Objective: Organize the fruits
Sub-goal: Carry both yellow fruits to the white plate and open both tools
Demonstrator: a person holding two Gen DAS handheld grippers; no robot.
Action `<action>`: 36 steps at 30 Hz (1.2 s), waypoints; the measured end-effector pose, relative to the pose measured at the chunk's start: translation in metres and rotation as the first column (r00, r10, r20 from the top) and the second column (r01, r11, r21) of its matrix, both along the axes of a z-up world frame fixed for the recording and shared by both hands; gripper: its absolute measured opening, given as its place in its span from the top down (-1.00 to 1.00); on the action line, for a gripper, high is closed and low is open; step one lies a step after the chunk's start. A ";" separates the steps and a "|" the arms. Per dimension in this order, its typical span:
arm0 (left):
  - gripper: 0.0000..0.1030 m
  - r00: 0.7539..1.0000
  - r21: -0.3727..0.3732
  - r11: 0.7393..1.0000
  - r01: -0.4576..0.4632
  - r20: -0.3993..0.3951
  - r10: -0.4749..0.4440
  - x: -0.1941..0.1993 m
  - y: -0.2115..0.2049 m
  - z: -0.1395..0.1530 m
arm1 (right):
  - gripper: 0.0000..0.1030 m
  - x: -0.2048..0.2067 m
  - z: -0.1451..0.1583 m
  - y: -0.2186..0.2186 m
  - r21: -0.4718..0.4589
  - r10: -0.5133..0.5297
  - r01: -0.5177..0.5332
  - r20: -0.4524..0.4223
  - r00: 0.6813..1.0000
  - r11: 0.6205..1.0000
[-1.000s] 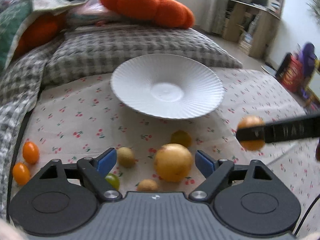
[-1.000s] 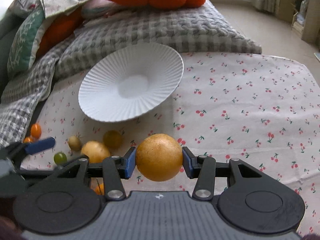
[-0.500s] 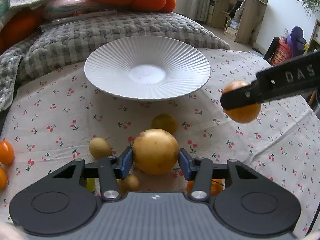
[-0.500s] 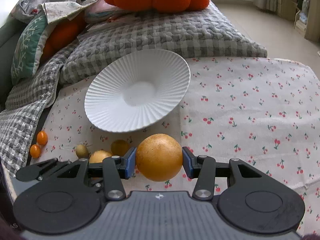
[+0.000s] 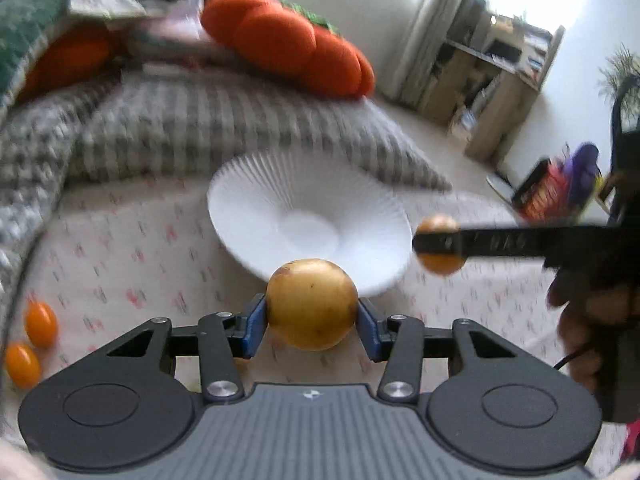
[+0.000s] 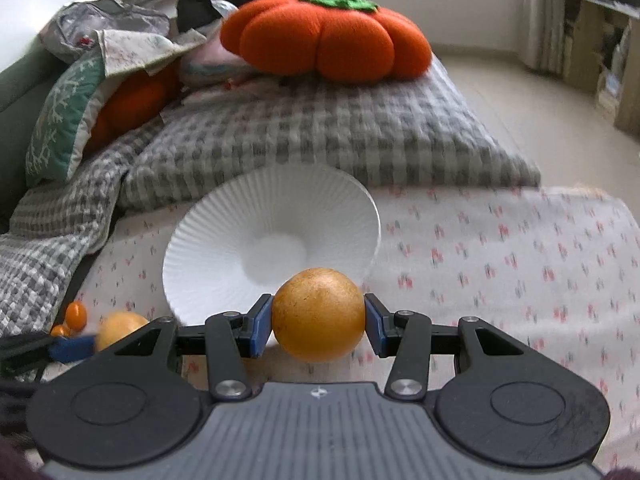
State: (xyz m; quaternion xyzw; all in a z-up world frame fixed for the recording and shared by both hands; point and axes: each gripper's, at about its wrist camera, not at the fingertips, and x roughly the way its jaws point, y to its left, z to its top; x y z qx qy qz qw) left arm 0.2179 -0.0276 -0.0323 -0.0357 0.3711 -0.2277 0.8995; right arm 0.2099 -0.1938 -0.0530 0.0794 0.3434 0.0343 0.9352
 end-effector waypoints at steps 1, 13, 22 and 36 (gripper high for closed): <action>0.28 1.000 0.016 1.000 -0.009 0.022 0.009 0.006 -0.004 0.005 | 0.15 0.007 -0.001 0.000 0.006 0.004 -0.004 0.005 1.000 1.000; 0.28 0.998 0.192 0.981 0.021 0.057 -0.032 0.093 -0.065 -0.015 | 0.15 0.080 -0.021 -0.004 0.154 0.001 0.008 -0.060 0.998 0.988; 0.28 0.994 0.231 0.970 0.069 0.069 -0.087 0.116 -0.070 -0.037 | 0.15 0.106 -0.038 0.006 0.130 0.010 -0.003 -0.051 0.999 0.992; 0.24 0.979 0.335 0.937 0.100 0.138 -0.153 0.117 -0.079 -0.056 | 0.13 0.104 -0.046 0.022 -0.065 0.096 -0.091 0.069 0.993 0.994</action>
